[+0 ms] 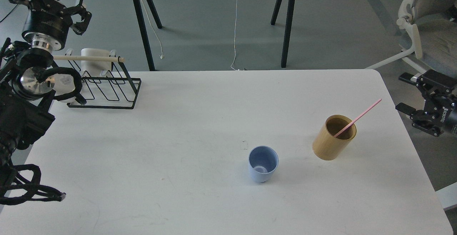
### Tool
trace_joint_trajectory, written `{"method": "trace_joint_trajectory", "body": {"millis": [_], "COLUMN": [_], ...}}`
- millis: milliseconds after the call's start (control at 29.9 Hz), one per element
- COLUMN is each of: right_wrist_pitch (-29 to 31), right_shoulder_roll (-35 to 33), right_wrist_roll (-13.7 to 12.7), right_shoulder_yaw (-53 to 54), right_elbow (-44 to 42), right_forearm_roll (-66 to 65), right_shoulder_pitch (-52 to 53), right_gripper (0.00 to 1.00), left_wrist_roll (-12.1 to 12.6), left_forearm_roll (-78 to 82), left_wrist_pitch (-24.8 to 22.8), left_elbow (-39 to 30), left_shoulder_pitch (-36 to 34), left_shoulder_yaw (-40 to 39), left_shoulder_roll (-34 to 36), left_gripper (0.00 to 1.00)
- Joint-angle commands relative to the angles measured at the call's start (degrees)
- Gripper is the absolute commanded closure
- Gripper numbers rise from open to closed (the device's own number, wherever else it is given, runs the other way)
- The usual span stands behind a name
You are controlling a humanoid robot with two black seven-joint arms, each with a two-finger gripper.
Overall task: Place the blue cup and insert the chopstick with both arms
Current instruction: 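Reach the right gripper to the pink straw in the tan holder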
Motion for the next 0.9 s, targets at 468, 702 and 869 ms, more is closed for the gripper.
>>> {"method": "trace_joint_trajectory", "body": {"millis": [468,702,869], "right_wrist_pitch": [-30.4,-30.4,-30.4], "right_shoulder_roll": [6.3,10.5,13.4], "right_wrist_roll": [1.5,-4.8,-8.8], "right_shoulder_yaw": [-9.4,-9.6,-9.6], "right_elbow": [3.6,3.0,2.1], "right_forearm_roll": [-38.4,-46.5,-50.9], "right_shoulder_pitch": [-0.5,1.1,2.5], "right_gripper": [0.14,0.44,0.54], "left_wrist_roll": [0.1,0.1,0.0], "left_forearm_roll": [0.0,0.0,0.0], "left_wrist_pitch": [0.0,0.0,0.0], "left_elbow": [0.0,0.0,0.0], "left_shoulder_pitch": [0.0,0.0,0.1], "left_shoulder_yaw": [0.0,0.1,0.1], "left_shoulder_roll": [0.0,0.1,0.1], "left_gripper": [0.0,0.0,0.0]}}
